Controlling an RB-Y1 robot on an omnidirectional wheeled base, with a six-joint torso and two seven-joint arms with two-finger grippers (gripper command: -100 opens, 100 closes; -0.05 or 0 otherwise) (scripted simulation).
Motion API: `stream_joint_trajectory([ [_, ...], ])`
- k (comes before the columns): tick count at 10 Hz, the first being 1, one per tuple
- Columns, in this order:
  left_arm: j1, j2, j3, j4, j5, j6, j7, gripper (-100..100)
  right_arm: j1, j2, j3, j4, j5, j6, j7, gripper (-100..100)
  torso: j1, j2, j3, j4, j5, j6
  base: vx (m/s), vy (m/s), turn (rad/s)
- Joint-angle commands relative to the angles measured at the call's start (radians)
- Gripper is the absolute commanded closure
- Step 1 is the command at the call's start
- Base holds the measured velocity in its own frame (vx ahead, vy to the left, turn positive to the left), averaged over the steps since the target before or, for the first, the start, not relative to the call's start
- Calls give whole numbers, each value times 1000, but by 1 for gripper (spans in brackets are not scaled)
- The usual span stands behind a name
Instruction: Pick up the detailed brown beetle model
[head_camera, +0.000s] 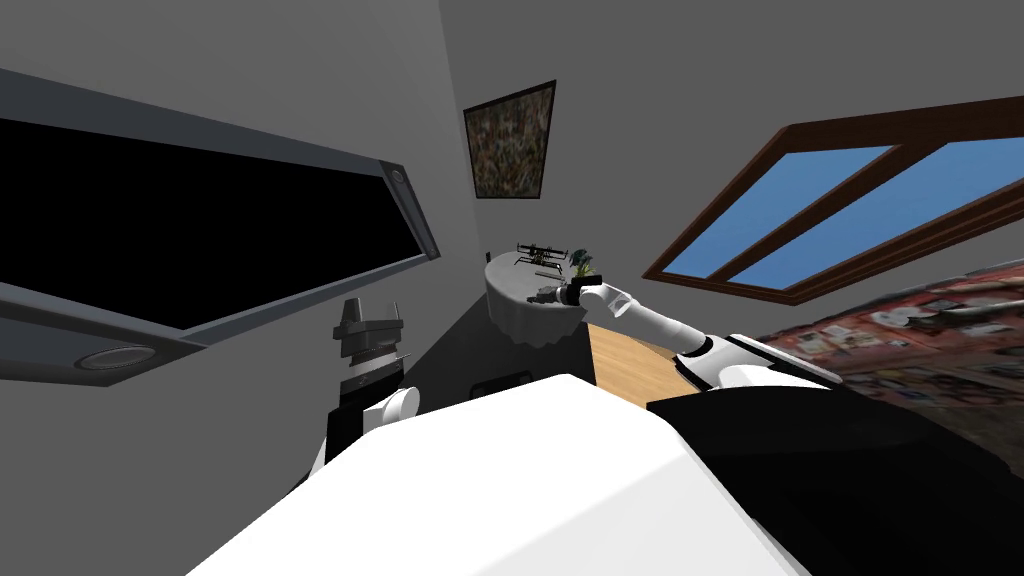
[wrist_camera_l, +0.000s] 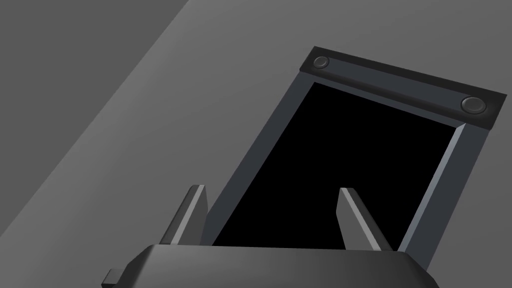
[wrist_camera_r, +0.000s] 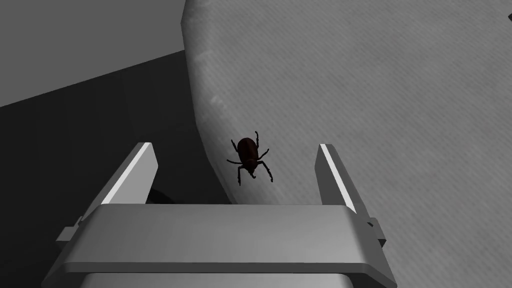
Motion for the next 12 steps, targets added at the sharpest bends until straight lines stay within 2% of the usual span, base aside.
stream_joint_trajectory([
  [1,0,0,0,0,0,0,0,0,-19,-35,17,10,-50,45,-17,-100,0,0,0,0,0,0,39,-4,32],
  [2,0,0,0,0,0,0,0,0,-34,-60,32,18,-75,74,-33,-100,0,0,0,0,0,0,53,0,41],
  [3,0,0,0,0,0,0,0,0,-34,-60,32,18,-82,78,-33,-100,0,0,0,0,0,0,40,-5,12],
  [6,0,0,0,0,0,0,0,0,-70,-118,73,35,-159,158,-67,-100,0,0,0,0,0,0,44,-3,32],
  [9,0,0,0,0,0,0,0,0,-90,-157,110,46,-214,218,-88,-100,0,0,0,0,0,0,46,3,26],
  [10,0,0,0,0,0,0,0,0,-88,-146,103,44,-199,202,-85,-100,0,0,0,0,0,0,19,0,7],
  [11,0,0,0,0,0,0,0,0,-89,-147,105,45,-201,207,-86,0,0,1,1,0,0,0,0,0,0],
  [12,0,0,0,0,0,0,0,0,-139,-97,55,95,-150,244,-36,-100,0,2,1,1,0,0,-93,-59,77],
])
